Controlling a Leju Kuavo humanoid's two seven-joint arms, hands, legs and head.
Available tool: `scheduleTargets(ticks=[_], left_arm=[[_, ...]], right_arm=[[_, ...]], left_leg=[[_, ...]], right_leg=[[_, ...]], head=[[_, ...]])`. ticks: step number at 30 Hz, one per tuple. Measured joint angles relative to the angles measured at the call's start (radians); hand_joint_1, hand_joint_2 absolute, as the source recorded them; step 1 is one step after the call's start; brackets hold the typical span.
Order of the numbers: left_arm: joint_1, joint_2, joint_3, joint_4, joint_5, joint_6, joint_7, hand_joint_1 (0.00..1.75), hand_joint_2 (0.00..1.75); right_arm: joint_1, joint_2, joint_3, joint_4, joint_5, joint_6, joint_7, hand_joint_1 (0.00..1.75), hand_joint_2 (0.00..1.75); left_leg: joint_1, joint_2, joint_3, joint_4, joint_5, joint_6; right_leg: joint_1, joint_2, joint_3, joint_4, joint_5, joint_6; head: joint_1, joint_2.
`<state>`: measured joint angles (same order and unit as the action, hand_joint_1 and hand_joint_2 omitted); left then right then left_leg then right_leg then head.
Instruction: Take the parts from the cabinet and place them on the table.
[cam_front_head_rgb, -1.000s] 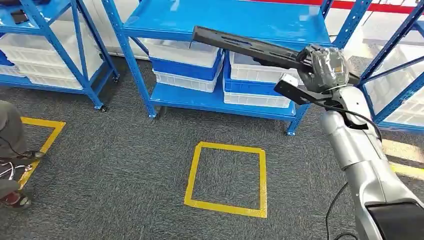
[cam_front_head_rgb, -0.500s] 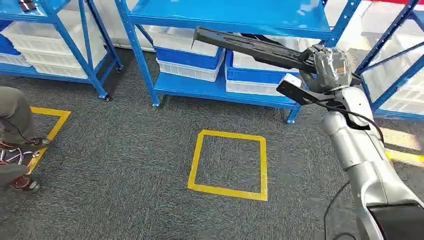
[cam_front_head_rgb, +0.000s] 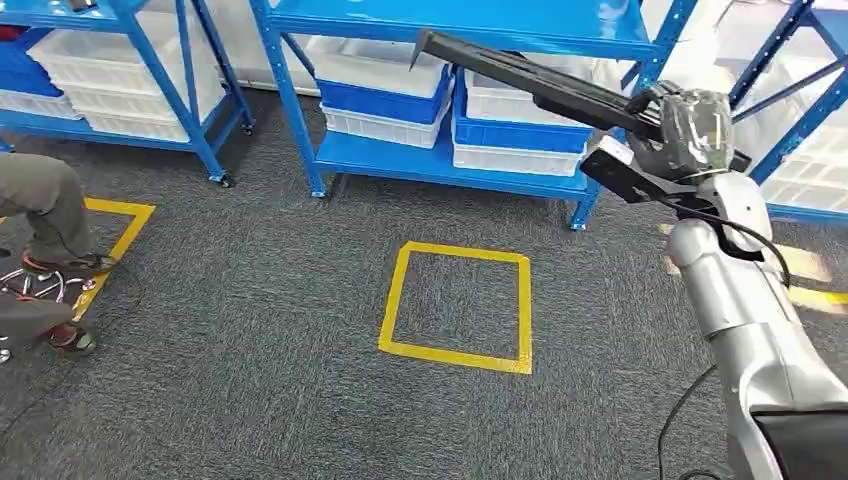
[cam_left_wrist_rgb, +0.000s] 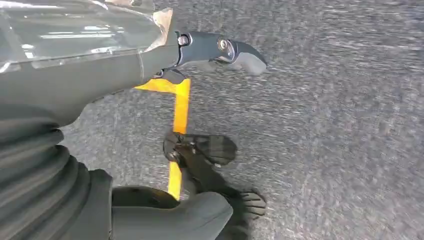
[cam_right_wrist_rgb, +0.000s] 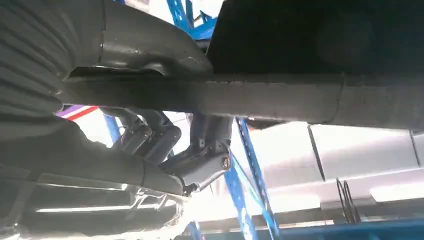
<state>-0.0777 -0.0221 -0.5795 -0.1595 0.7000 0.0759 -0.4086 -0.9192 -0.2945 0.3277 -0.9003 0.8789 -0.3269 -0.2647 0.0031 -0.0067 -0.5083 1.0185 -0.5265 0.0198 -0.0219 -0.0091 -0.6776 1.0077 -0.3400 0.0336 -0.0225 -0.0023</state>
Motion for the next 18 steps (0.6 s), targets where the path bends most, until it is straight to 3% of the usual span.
scheduleTargets(ticks=[2,3,4,5,6,7,8,9,11,12,13,14,15,17,18], left_arm=[[0.002,0.003,-0.003,0.000,-0.001,0.000,-0.002,0.00,1.75],[0.003,0.002,-0.003,0.000,-0.001,0.000,-0.002,0.00,1.75],[0.002,0.000,-0.003,0.000,0.000,0.000,-0.003,0.00,1.75],[0.002,0.002,-0.003,0.000,0.000,0.000,-0.003,0.00,1.75],[0.003,0.002,-0.003,0.000,0.000,0.000,-0.003,0.00,1.75],[0.003,0.000,-0.003,0.000,0.001,0.000,-0.003,0.00,1.75],[0.003,-0.001,-0.003,0.000,0.001,0.000,-0.003,0.00,1.75],[0.003,-0.002,-0.003,0.000,0.001,0.000,-0.003,0.00,1.75],[0.003,-0.006,-0.003,0.000,0.001,0.000,-0.003,0.00,1.75],[0.002,-0.006,-0.003,0.000,0.001,0.000,-0.003,0.00,1.75],[0.002,-0.006,-0.003,0.000,0.001,0.000,-0.003,0.00,1.75],[0.002,-0.005,-0.003,0.000,0.001,0.000,-0.003,0.00,1.75],[0.003,-0.006,-0.003,0.000,0.001,0.000,-0.003,0.00,1.75],[0.003,-0.005,-0.004,0.000,0.001,0.000,-0.005,0.00,1.75],[0.007,-0.001,-0.004,0.001,0.002,0.000,-0.005,0.00,1.75]], right_arm=[[0.003,-0.002,-0.002,0.000,0.000,0.007,0.000,1.75,1.75],[0.010,-0.006,-0.004,0.000,0.000,0.010,0.000,1.75,1.75],[0.014,-0.009,-0.005,0.000,0.000,0.013,0.000,1.75,1.75],[0.014,-0.012,-0.005,0.000,-0.001,0.019,0.002,1.75,1.75],[0.014,-0.016,-0.006,0.000,-0.001,0.021,0.003,1.75,1.75],[0.014,-0.018,-0.007,0.000,-0.001,0.021,0.004,1.75,1.75],[0.016,-0.019,-0.007,0.000,-0.001,0.021,0.007,1.75,1.75],[0.018,-0.022,-0.007,0.000,-0.001,0.021,0.010,1.75,1.75],[0.019,-0.023,-0.007,0.000,-0.001,0.021,0.011,1.75,1.75],[0.019,-0.023,-0.007,0.000,-0.001,0.021,0.011,1.75,1.75],[0.017,-0.023,-0.007,0.000,-0.001,0.021,0.012,1.75,1.75],[0.016,-0.021,-0.006,-0.001,-0.001,0.021,0.012,1.75,1.75],[0.018,-0.023,-0.008,-0.003,-0.001,0.020,0.012,1.75,1.75],[0.015,-0.023,-0.008,-0.004,0.001,0.020,0.014,1.75,1.75],[0.014,-0.023,-0.008,-0.003,0.001,0.020,0.015,1.75,1.75]], left_leg=[[-0.011,-0.001,-0.009,-0.016,0.024,0.020],[0.004,0.008,-0.017,-0.035,0.050,0.030],[-0.004,0.010,-0.023,-0.038,0.067,0.037],[-0.003,0.011,-0.044,-0.038,0.083,0.047],[-0.003,0.010,-0.061,-0.038,0.095,0.045],[-0.004,0.011,-0.079,-0.037,0.110,0.045],[-0.004,0.011,-0.097,-0.036,0.124,0.044],[-0.004,0.011,-0.118,-0.036,0.140,0.042],[-0.003,0.013,-0.156,-0.032,0.168,0.035],[-0.001,0.013,-0.173,-0.028,0.180,0.031],[-0.001,0.014,-0.185,-0.019,0.190,0.023],[-0.009,0.013,-0.199,-0.013,0.197,0.017],[-0.010,0.014,-0.199,-0.015,0.209,0.012],[-0.009,0.012,-0.202,-0.024,0.232,0.002],[-0.004,0.011,-0.207,-0.024,0.236,-0.001]], right_leg=[[-0.006,0.001,-0.001,-0.015,0.028,0.015],[0.001,0.004,-0.014,-0.016,0.028,0.021],[0.000,0.007,-0.025,0.007,-0.016,0.008],[0.001,0.007,-0.050,0.069,-0.087,-0.010],[0.001,0.007,-0.064,0.142,-0.142,-0.018],[0.000,0.007,-0.078,0.223,-0.184,-0.019],[0.001,0.007,-0.081,0.285,-0.196,-0.012],[0.001,0.007,-0.070,0.319,-0.178,0.002],[-0.001,0.007,0.005,0.267,-0.116,0.029],[-0.002,0.007,0.065,0.195,-0.107,0.032],[-0.007,0.007,0.135,0.096,-0.149,0.026],[0.008,0.009,0.200,0.002,-0.198,0.018],[0.010,0.013,0.183,-0.002,-0.204,0.005],[0.013,0.011,0.178,0.003,-0.193,-0.009],[-0.001,0.010,0.163,0.000,-0.182,-0.024]], head=[[-0.001,0.000],[-0.001,0.000],[-0.005,0.000],[0.000,0.000],[0.001,0.000],[0.000,0.000],[0.000,0.000],[0.002,0.000],[0.002,0.000],[0.002,0.000],[0.002,0.000],[0.004,0.000],[-0.002,0.000],[-0.003,0.000],[-0.001,0.000]])
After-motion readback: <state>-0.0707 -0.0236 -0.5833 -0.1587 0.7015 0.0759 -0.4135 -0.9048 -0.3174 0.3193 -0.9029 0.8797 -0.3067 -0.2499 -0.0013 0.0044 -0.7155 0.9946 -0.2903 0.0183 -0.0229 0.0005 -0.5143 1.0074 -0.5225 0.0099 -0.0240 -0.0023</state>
